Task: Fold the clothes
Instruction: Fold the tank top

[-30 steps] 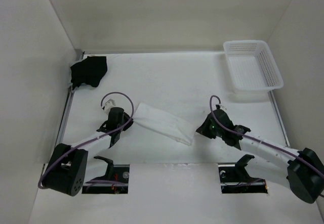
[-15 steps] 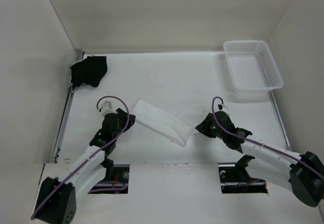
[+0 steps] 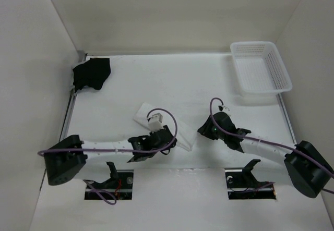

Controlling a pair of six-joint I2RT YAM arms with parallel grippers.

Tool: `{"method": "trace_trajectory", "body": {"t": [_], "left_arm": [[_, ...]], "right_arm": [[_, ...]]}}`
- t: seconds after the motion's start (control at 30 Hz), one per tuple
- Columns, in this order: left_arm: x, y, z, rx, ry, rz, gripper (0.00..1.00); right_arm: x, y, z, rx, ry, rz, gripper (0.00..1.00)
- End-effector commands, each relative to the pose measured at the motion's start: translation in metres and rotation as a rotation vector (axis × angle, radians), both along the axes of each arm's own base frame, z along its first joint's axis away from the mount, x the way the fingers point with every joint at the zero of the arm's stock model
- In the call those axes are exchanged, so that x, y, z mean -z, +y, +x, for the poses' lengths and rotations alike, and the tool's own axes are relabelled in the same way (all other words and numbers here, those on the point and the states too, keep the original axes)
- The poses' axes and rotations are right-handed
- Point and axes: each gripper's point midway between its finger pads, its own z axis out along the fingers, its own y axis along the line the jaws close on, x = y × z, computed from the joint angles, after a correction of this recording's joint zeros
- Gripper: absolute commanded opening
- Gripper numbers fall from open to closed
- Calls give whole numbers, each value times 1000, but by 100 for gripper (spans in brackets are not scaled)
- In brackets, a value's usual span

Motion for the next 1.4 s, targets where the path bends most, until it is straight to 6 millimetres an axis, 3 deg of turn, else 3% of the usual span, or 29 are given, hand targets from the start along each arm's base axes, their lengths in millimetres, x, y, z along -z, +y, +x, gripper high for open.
{"method": "trace_trajectory", "body": {"t": [0.0, 0.27, 0.4, 0.6, 0.73, 0.9, 1.37], "left_arm": [[-37, -59, 14, -27, -75, -176, 30], [-28, -100, 13, -1, -29, -201, 20], [-20, -87, 4, -41, 18, -196, 20], [-23, -70, -18, -56, 62, -174, 27], [-6, -64, -29, -81, 138, -152, 28], [9, -67, -27, -108, 187, -171, 27], [16, -80, -12, -115, 182, -228, 24]], "right_arm": [[-34, 15, 18, -7, -110, 72, 33], [-47, 11, 11, -19, -147, 101, 33], [-46, 11, 11, -30, -147, 91, 34], [-36, 10, 11, -41, -124, 60, 35], [-34, 11, 12, -38, -119, 54, 35], [-31, 13, 10, -43, -111, 56, 35], [-29, 15, 11, -54, -109, 50, 34]]}}
